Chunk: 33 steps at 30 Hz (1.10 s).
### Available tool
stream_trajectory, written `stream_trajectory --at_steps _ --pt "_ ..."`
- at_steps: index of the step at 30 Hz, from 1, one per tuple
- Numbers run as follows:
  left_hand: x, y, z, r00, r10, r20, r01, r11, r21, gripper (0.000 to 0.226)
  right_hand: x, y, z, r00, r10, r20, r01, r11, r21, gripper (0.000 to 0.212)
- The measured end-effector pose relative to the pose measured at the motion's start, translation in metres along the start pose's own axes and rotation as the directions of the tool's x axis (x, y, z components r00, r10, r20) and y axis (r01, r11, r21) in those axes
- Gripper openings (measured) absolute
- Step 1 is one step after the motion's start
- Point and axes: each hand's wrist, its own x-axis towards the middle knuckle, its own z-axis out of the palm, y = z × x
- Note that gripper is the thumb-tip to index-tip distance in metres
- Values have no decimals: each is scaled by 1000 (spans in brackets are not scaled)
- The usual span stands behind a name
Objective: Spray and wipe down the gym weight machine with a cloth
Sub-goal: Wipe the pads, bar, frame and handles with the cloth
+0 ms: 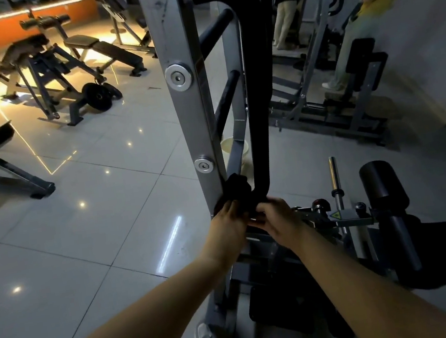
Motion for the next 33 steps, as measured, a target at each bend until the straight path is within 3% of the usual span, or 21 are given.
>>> stream_trajectory --at_steps 4,7,11,15,18,20,22,24,26,28,31,33 --pt "2 5 -11 995 -93 -19 91 993 -76 20 0 7 14 992 -3 -130 18 993 117 31" --pt "-11 8 -10 980 -197 24 198 958 -208 27 -6 15 23 986 61 -156 -41 991 131 24" --pt "-51 -11 -20 897 -436 76 437 845 -308 24 -17 30 61 994 100 -41 -104 987 -121 19" --pt "-73 -42 -51 874 -470 128 484 813 -324 15 -32 24 86 989 74 130 -42 972 -233 21" --pt "-62 -52 -71 873 -468 136 474 753 -455 24 -36 11 86 999 -33 -32 27 985 -173 19" --pt "-45 -48 -77 866 -469 172 473 659 -584 25 -32 -3 80 940 -237 -246 199 965 -168 11" --pt "-25 -44 -77 848 -499 180 482 580 -657 19 -28 -17 73 800 -494 -342 383 858 -343 18" --pt "-8 -50 -73 815 -552 176 519 561 -645 19 -27 -22 77 724 -633 -274 367 689 -625 35" --pt "4 -62 -68 767 -593 246 590 500 -634 22 -21 -10 92 770 -612 -182 221 522 -824 47" --pt "12 -75 -69 753 -580 309 614 452 -647 28 -12 10 101 795 -589 -144 162 436 -885 54" --pt "21 -97 -80 800 -505 324 582 522 -624 39 10 23 101 774 -612 -165 -13 246 -969 60" --pt "29 -111 -89 837 -407 366 544 541 -642 42 13 23 101 762 -618 -195 -77 213 -974 53"
